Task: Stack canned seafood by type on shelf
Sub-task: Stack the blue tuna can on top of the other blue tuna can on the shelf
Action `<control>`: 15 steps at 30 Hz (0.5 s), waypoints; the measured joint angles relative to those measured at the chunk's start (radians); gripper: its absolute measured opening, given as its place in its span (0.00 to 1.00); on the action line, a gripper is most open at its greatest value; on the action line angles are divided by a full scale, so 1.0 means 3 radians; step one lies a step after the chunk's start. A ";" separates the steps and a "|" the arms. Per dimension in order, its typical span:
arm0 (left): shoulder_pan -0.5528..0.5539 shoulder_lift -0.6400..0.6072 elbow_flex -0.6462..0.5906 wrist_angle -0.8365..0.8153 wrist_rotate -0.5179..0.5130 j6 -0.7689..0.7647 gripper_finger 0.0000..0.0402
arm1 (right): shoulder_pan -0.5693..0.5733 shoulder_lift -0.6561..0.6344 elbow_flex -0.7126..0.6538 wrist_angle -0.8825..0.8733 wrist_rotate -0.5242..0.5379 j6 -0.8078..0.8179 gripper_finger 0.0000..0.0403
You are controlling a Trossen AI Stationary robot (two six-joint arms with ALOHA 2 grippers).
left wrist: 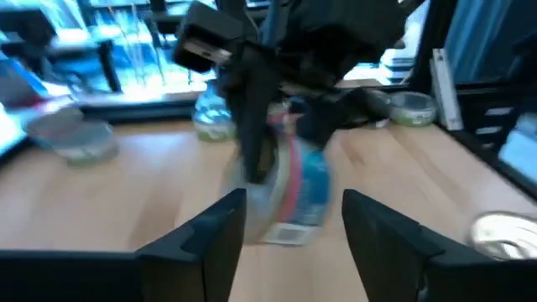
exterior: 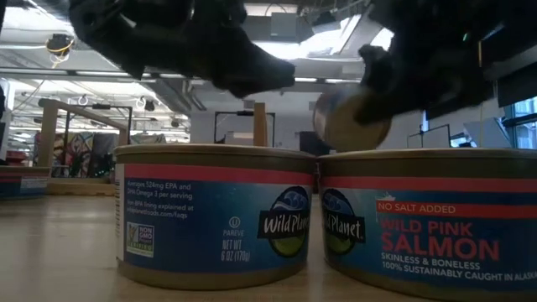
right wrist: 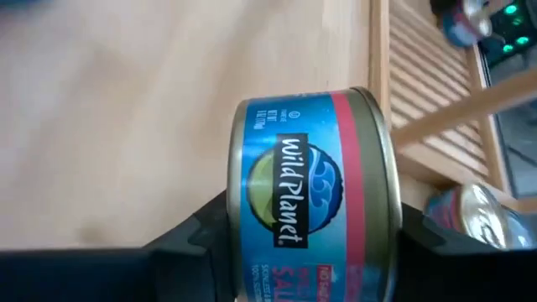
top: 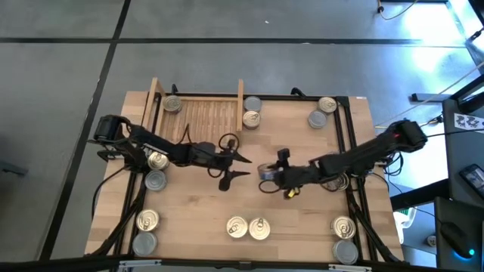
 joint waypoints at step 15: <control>-0.0026 -0.0001 0.0465 -0.0725 -0.0160 0.0839 0.72 | -0.0122 -0.0094 0.0000 0.0768 0.0295 0.0167 0.46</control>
